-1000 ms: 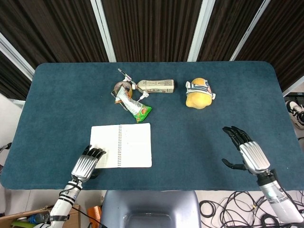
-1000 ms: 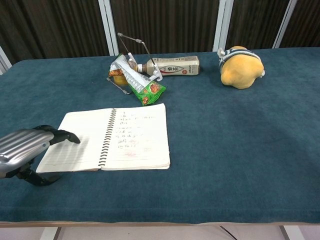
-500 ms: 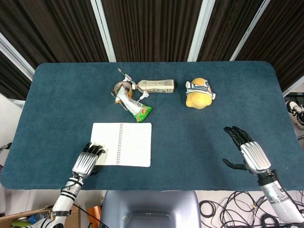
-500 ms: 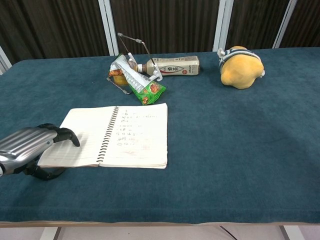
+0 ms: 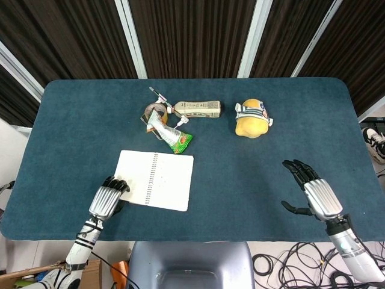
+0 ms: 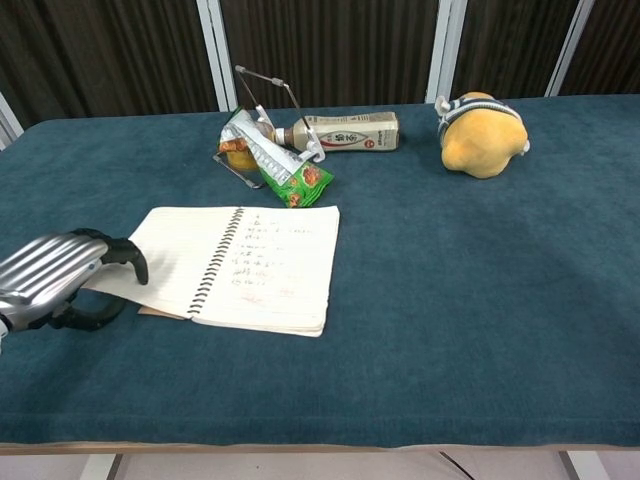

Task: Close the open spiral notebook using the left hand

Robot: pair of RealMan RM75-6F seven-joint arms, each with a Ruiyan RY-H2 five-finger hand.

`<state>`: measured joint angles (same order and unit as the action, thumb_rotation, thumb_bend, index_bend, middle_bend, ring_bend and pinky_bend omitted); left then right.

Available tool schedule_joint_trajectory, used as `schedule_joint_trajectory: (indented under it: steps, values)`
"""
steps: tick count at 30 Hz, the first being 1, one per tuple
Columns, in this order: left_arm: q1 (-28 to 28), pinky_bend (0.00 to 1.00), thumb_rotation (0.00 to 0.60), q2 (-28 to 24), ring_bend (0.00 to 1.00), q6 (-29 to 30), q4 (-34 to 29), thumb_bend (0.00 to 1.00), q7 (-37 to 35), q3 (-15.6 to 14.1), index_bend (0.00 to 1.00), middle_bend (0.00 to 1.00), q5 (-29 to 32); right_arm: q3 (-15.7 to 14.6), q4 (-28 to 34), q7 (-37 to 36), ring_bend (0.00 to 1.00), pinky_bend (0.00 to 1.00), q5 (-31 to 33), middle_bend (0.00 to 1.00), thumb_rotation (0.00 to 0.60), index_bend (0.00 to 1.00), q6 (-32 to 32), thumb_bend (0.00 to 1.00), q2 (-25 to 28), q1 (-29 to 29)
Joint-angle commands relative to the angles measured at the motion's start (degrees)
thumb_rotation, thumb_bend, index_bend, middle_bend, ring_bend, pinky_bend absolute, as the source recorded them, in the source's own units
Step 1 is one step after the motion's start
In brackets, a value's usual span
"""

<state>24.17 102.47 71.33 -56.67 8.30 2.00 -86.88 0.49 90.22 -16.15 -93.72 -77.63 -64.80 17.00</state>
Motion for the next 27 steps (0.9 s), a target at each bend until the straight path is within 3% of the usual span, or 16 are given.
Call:
schedule_joint_trajectory:
  steps: [1,9,18,22,27]
  values:
    - [0.79,0.31,0.6,4.03,0.4,7.19,9.75,0.59,-5.09,-1.5,0.56,0.45,-6.05,0.01,0.16,0.01,0.02,0.11,-0.06,0.07,0.6,0.06,-0.12,0.16,0.18,-0.06]
    - [2.61,0.39,0.6,7.31,0.45,15.67,21.85,0.59,-6.77,-3.56,0.62,0.5,-12.14,-0.01,0.65,-0.36,0.02,0.11,-0.4,0.07,0.6,0.06,-0.76,0.16,0.66,-0.36]
    - [7.47,0.33,0.6,6.77,0.41,26.67,29.59,0.57,0.12,-8.33,0.61,0.46,-22.0,0.2,1.37,0.08,0.02,0.11,-0.25,0.07,0.6,0.06,-1.36,0.16,1.12,-0.74]
    - [10.9,0.29,0.6,6.39,0.33,25.78,29.37,0.48,3.48,-9.77,0.53,0.38,-24.52,0.23,1.64,0.39,0.02,0.11,-0.17,0.07,0.6,0.06,-1.37,0.16,1.21,-0.85]
    - [14.33,0.22,0.6,7.86,0.22,23.4,28.62,0.34,5.64,-8.79,0.32,0.24,-24.22,0.4,1.89,0.43,0.02,0.11,-0.1,0.07,0.6,0.06,-1.43,0.16,1.36,-0.87]
